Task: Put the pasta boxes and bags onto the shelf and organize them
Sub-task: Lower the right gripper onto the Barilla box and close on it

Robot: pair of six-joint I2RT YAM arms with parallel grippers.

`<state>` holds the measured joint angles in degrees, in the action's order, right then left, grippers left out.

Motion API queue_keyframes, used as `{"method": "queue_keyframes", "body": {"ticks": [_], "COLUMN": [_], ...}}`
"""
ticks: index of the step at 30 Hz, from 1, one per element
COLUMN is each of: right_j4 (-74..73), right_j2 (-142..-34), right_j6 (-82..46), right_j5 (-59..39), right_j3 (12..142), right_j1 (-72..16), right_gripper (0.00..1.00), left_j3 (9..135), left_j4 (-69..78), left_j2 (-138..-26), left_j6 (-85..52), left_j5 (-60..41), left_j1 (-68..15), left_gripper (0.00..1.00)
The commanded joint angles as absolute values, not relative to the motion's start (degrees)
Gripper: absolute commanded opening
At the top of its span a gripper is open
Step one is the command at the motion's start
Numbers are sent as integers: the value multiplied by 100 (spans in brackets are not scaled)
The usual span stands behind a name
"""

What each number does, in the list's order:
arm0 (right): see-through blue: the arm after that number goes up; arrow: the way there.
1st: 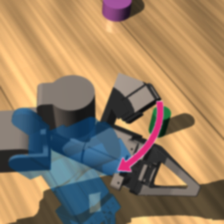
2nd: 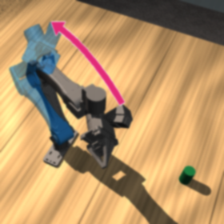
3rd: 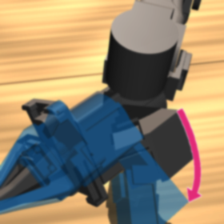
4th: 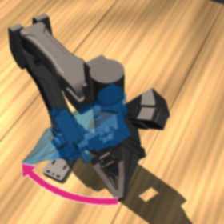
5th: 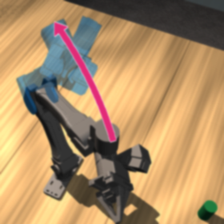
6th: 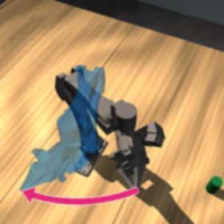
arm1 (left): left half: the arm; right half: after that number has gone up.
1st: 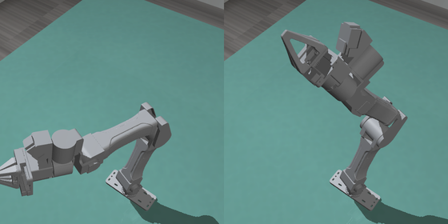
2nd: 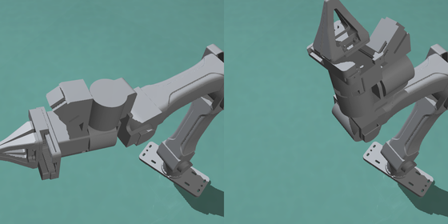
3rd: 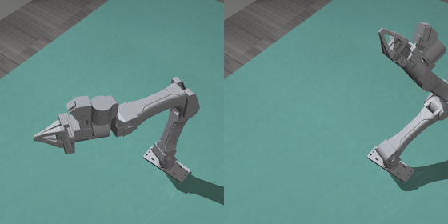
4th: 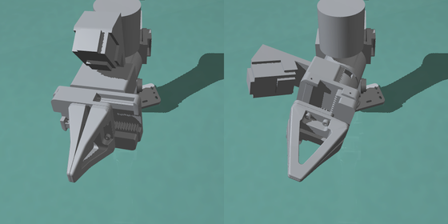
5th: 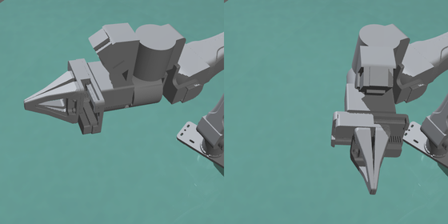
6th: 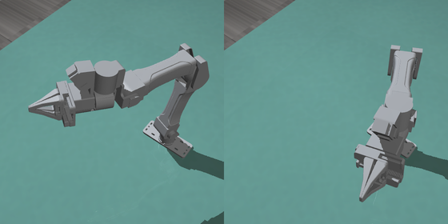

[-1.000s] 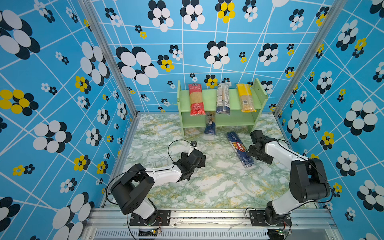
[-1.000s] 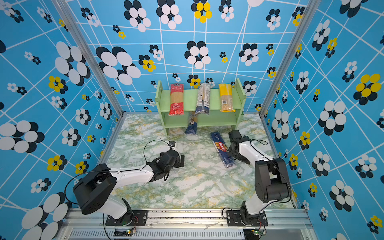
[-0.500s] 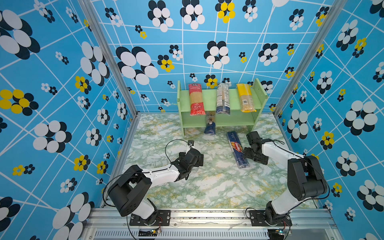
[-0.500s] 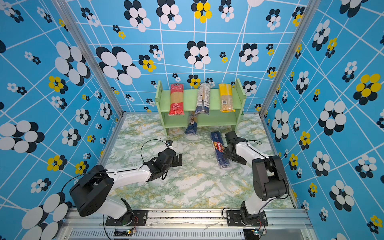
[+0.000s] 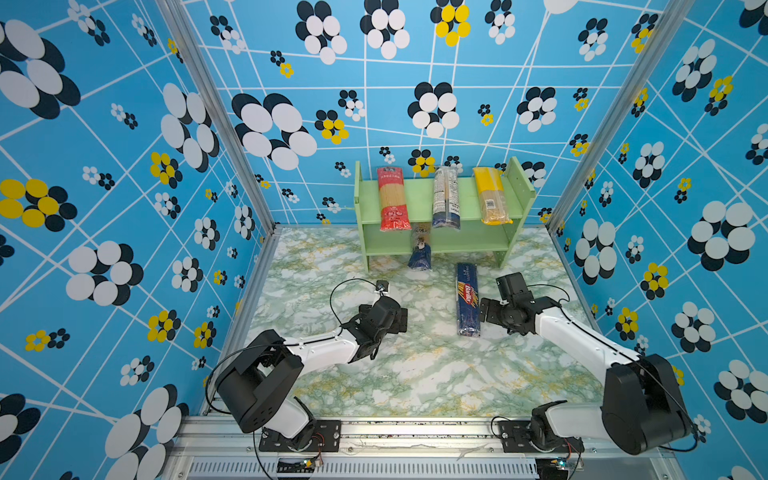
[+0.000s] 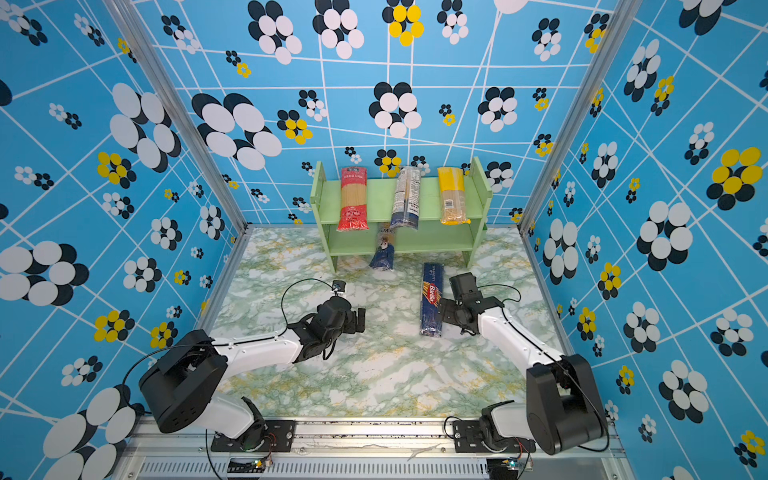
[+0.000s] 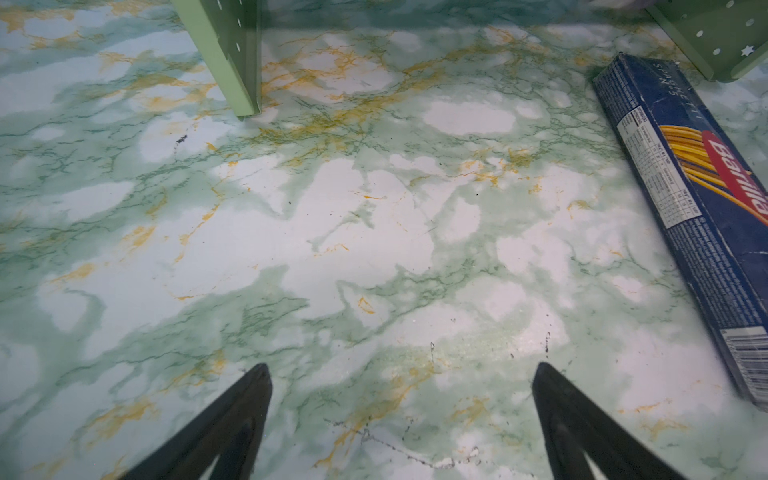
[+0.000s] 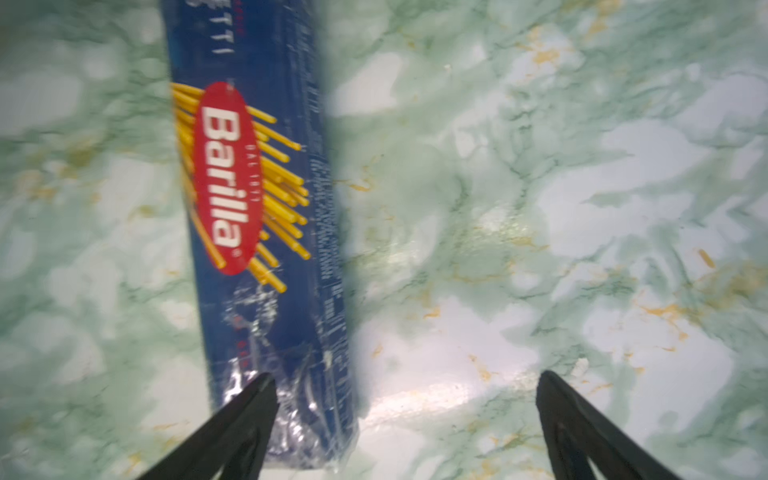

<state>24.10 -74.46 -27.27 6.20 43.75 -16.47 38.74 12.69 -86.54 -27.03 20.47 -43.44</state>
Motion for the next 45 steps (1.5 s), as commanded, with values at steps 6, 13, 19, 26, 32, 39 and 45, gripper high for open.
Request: {"method": "queue_keyframes", "body": {"ticks": [6, 13, 19, 26, 32, 39, 45], "right_j4": [1466, 1216, 1139, 943, 809, 805, 664], "right_j2": [-6959, -7542, -7724, -7850, -7831, -7913, -7952], "right_j6": [-2603, -2744, -2768, -2852, -2944, -2883, -2909], "right_j5": [598, 1036, 1304, 1383, 1522, 1625, 1688], "right_j3": [3854, 3897, 3947, 3843, 3718, 3797, 3770], "right_j1": [-2478, -2799, -2804, -2804, -2804, -2804, -2803], "right_gripper": [99, 99, 99, 99, 99, 99, 99], "left_j3": [3860, 3818, 3767, 3651, 3503, 3421, 3353], "left_j4": [1603, 1594, 1490, 1628, 1793, 1833, 1862], "left_j2": [-8666, -8618, -8444, -8320, -8203, -8082, -8036], "left_j6": [-2677, -2761, -2637, -2544, -2604, -2585, -2580], "left_j5": [1764, 1643, 1660, 1626, 1508, 1479, 1426], "left_j1": [-4250, -4209, -4192, -4150, -4113, -4096, -4061], "left_gripper": [99, 99, 99, 99, 99, 99, 99]}}
